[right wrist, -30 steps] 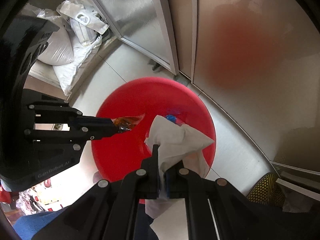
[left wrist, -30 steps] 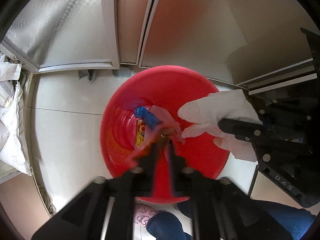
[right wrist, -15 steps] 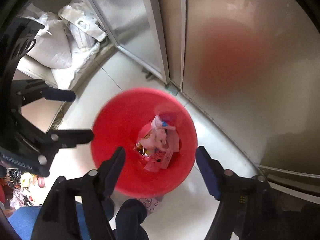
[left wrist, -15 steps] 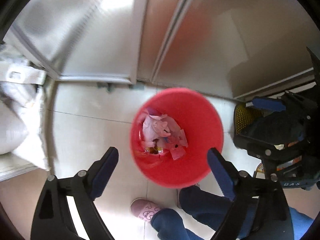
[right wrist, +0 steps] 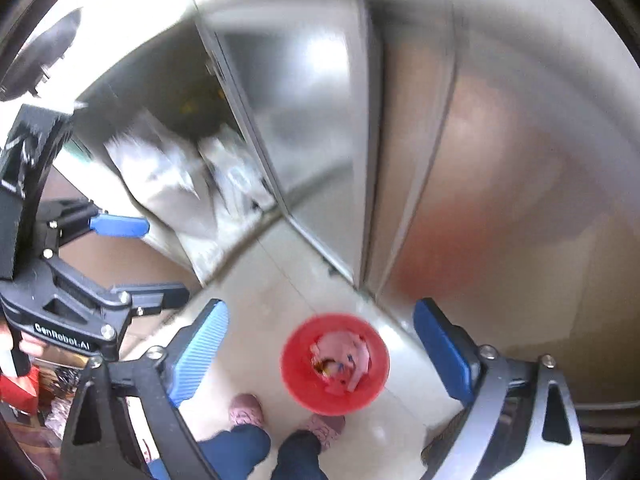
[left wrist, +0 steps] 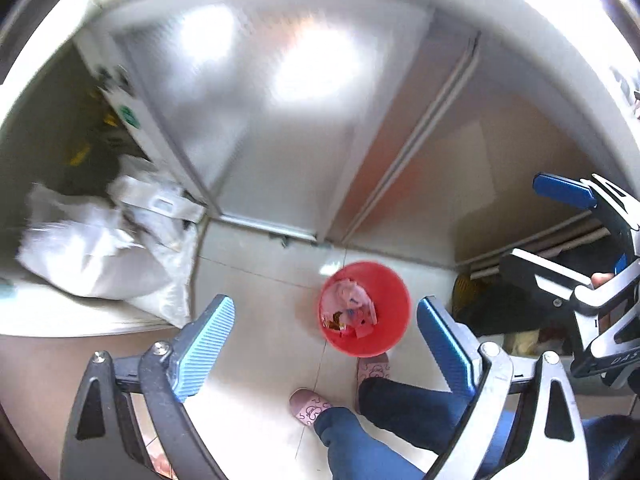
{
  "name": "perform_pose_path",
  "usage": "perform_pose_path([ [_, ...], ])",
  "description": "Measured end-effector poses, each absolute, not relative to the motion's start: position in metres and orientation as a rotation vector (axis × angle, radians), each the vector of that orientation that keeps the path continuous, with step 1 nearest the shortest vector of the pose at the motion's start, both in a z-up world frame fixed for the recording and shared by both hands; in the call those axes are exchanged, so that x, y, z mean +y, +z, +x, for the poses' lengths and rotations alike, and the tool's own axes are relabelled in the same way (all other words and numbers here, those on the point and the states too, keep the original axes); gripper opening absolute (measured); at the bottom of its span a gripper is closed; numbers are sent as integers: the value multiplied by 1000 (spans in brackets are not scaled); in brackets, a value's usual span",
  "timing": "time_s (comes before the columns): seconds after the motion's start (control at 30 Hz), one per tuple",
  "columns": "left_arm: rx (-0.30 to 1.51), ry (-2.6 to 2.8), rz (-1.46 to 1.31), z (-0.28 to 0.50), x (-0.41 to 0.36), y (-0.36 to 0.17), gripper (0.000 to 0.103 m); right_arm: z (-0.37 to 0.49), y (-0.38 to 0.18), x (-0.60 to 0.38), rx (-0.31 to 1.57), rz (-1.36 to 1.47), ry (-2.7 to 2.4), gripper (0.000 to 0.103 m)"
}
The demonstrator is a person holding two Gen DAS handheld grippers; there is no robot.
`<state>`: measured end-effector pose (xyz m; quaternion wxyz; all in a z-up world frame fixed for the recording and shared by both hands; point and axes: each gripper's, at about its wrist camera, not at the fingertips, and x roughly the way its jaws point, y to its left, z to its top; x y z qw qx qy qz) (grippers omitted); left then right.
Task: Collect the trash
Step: 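Move both tools back up to the counter by the sink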
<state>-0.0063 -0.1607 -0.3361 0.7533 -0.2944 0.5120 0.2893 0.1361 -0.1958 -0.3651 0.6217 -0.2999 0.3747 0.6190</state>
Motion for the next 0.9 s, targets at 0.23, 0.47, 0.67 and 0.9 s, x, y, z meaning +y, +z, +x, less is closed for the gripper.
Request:
perform_pose_path([
  [0.23, 1016, 736, -605, -19, -144, -221, 92, 135, -260, -183, 762, -658, 1484, 99],
  [0.47, 880, 805, -578, -20, -109, -137, 92, 133, -177, -153, 630, -609, 1541, 102],
  [0.67, 829, 838, -547, -14, -68, -89, 92, 137, -123, -124, 560, -581, 1564, 102],
  [0.9, 795, 825, -518, -6, 27, -68, 94, 146, -112, -54, 560, -556, 1509, 102],
])
